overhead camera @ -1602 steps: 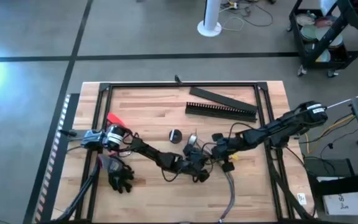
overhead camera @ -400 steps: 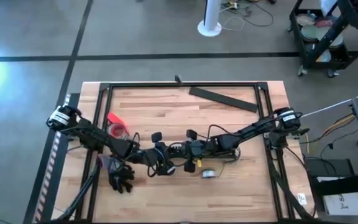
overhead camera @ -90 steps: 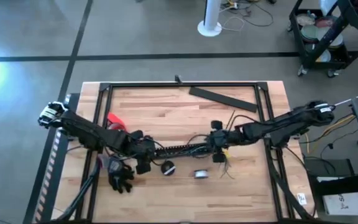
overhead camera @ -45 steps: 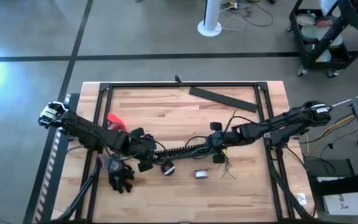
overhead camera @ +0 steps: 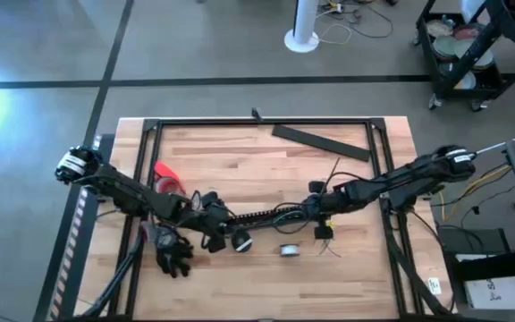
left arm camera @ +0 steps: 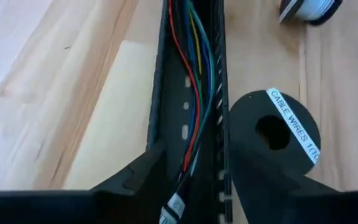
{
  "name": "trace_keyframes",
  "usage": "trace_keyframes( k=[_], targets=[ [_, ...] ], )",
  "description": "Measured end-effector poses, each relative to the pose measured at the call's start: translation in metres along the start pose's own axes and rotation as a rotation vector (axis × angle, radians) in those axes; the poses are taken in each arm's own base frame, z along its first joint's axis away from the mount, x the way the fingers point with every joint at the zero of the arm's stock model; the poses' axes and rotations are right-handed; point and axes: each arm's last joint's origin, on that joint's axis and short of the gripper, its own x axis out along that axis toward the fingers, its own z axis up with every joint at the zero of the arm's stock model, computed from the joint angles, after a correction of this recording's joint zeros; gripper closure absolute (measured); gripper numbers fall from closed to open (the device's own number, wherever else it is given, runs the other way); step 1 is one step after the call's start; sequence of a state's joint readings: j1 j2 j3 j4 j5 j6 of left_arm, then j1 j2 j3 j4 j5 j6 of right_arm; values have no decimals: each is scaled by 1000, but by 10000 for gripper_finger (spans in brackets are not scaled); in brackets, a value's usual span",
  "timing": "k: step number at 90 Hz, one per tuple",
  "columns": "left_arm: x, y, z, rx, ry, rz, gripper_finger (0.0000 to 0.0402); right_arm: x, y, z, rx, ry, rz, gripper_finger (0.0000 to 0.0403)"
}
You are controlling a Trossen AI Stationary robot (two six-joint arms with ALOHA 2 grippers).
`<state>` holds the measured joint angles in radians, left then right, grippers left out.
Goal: Ziptie cables
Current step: Put the zip tied cables into the black cable duct, then close the black cable duct
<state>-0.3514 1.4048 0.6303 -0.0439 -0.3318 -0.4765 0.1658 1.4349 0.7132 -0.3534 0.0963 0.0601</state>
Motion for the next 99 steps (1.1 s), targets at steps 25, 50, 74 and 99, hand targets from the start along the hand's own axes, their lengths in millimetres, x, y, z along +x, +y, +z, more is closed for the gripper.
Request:
trace_keyframes(
  k=[25, 50, 74, 99],
  targets=[
    [4, 8, -22, -22, 73, -14, 288, 8, 1, -3, -4, 38, 25, 401],
    [2, 9, -23, -20, 138, -15, 303, 30, 4, -8, -16, 112, 48, 400],
    [-1, 0, -4, 61, 89, -22, 305, 31, 9, 8, -70, -65, 93, 400],
    [0, -2, 12, 123, 54, 15, 319, 26, 8, 10, -77, -79, 79, 400]
  ],
)
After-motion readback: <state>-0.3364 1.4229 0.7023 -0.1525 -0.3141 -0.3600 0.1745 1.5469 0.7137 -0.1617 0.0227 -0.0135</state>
